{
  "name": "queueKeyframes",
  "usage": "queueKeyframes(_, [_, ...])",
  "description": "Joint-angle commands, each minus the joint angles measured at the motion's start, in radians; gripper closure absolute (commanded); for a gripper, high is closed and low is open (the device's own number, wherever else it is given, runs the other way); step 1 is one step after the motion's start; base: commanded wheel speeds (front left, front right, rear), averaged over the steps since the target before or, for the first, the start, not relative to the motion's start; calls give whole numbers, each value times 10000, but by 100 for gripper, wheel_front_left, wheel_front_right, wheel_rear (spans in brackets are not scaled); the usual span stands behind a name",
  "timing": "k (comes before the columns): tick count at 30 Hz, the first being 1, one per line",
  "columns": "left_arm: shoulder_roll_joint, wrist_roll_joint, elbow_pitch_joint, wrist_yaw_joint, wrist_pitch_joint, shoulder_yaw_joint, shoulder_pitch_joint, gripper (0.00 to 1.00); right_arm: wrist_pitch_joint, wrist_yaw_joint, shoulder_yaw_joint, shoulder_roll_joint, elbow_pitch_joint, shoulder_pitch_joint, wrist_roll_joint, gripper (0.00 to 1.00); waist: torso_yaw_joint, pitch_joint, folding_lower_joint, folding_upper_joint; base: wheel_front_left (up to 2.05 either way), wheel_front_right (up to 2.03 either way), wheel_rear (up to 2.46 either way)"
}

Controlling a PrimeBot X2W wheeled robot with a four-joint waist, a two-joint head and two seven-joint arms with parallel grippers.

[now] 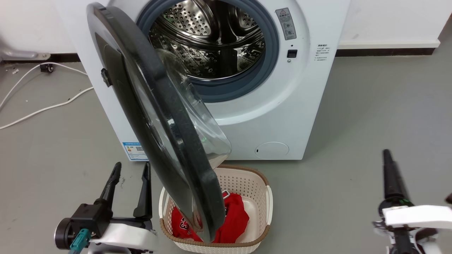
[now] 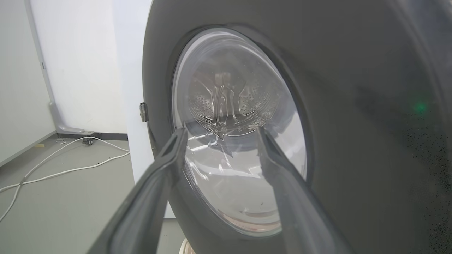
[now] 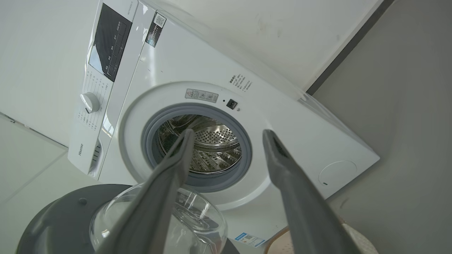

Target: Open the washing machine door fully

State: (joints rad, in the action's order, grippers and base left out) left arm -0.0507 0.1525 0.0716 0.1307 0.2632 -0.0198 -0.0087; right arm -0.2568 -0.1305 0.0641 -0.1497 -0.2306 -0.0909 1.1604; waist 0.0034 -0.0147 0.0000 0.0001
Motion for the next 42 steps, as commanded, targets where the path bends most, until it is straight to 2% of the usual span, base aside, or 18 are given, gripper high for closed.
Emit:
queueKeyframes(1, [4,-33,-2,2,23,-46,99,0,-53,-4,-156,-7,73,39,-277,0,-27,-9,0,-1,0,0,0])
queueKeyframes(4, [3,-53,-4,2,23,-105,119,0,-74,-2,-1244,341,708,234,-2921,0,-97,-2,0,-1,0,0,0])
queueKeyframes(7, [3,-89,-6,2,23,-146,81,0,-75,-2,-1845,743,1740,435,-5599,0,-117,29,0,-1,0,0,0])
queueKeyframes(12, [4,-169,-36,2,22,-202,1,0,-79,-1,-1749,974,3559,863,-9382,0,-117,71,0,-1,0,0,0])
queueKeyframes(15, [4,-168,-63,2,22,-234,-65,0,-80,-1,-1413,993,4146,1219,-10722,0,-87,98,0,-1,0,0,0])
queueKeyframes(17, [4,-170,-81,2,22,-244,-98,0,-74,-1,-1211,996,4260,1511,-11144,0,-68,114,0,-1,0,0,0])
queueKeyframes(22, [4,-232,-144,2,22,-257,-137,0,-29,-1,-1068,1000,3739,1985,-11123,0,-56,151,0,-1,0,0,0])
queueKeyframes(28, [4,-235,-160,2,22,-259,-108,0,-65,-1,-961,1002,3026,1837,-10976,0,-91,155,0,-1,0,0,0])
queueKeyframes(37, [4,-229,-168,2,22,-189,-121,2,-78,-1,-930,1003,2774,1660,-10922,0,-105,167,0,-1,0,0,0])
queueKeyframes(38, [4,-225,-177,2,22,-177,-126,55,-80,-1,-922,1003,2755,1651,-10904,0,-104,169,0,-1,0,0,0])
queueKeyframes(39, [4,-239,-214,2,22,-175,-138,100,-81,-1,-925,1003,2748,1642,-10889,0,-103,173,0,-1,0,0,0])
queueKeyframes(42, [4,-242,-284,2,22,-159,-132,100,-84,-1,-919,1004,2728,1612,-10827,0,-97,183,0,-1,0,0,0])
